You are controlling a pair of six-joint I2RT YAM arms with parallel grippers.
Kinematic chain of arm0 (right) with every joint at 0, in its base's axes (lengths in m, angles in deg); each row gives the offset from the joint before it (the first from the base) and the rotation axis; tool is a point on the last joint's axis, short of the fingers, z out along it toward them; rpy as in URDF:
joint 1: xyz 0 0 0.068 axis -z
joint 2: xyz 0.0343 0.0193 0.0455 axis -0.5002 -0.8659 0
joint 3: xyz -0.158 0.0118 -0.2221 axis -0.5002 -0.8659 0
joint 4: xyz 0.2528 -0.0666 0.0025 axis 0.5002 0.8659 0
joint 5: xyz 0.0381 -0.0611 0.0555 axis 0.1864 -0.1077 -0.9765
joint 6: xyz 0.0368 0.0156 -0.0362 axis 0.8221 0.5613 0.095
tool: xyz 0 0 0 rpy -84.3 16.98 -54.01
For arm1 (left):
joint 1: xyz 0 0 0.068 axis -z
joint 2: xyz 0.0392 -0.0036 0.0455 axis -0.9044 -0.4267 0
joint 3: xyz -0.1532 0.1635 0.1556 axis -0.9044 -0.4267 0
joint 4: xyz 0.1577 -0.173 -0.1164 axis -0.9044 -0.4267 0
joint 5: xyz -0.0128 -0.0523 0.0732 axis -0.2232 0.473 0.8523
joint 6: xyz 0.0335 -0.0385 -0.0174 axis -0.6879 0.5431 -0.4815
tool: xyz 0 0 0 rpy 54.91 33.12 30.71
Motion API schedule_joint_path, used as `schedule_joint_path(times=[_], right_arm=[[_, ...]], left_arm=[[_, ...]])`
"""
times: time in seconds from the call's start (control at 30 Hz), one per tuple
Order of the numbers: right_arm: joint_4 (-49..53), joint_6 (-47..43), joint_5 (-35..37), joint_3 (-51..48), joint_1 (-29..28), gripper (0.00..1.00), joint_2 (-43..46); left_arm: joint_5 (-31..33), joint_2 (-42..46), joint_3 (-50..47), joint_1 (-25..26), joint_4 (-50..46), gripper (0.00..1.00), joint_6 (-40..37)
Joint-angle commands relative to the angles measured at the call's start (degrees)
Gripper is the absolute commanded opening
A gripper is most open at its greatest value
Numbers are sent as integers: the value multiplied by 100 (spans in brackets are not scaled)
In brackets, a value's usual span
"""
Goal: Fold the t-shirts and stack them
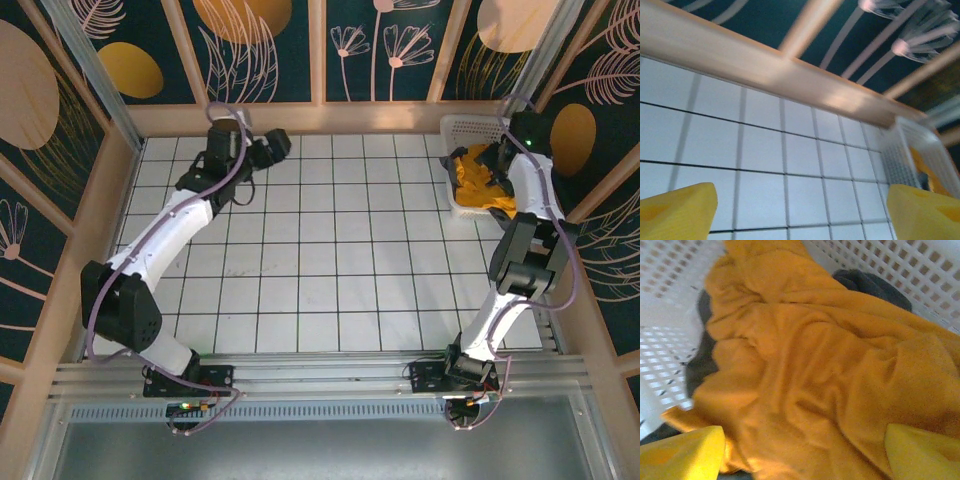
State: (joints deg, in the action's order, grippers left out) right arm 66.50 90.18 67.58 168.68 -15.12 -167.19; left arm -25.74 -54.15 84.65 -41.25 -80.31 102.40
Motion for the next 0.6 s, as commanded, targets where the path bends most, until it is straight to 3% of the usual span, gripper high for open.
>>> schedule_joint_path(times=[0.0, 0.17, 0.2, 0.3, 0.4, 0.47, 0.57], right_arm=[[509, -58, -149, 303, 57, 82, -388], [153, 285, -254, 318, 57, 77, -695], [109, 346, -260, 376, 50, 70, -770], [166, 575, -115, 515, -17, 37, -830], [-158, 715, 314, 244, -155, 9, -396], [-472, 720, 601, 36, -266, 0, -5], [-673, 652, 1011, 64, -449, 0, 383]], left_arm=[[-511, 150, -246, 113, 135, 82, -73], [-552, 356, -442, 209, 89, 77, -76], [-550, 391, -447, 209, 45, 76, -99], [-490, 484, -429, 209, -85, 69, -162], [-462, 531, -423, 209, -108, 62, -190], [-468, 523, -388, 209, -111, 57, -180], [-496, 442, -310, 209, -100, 54, -142]])
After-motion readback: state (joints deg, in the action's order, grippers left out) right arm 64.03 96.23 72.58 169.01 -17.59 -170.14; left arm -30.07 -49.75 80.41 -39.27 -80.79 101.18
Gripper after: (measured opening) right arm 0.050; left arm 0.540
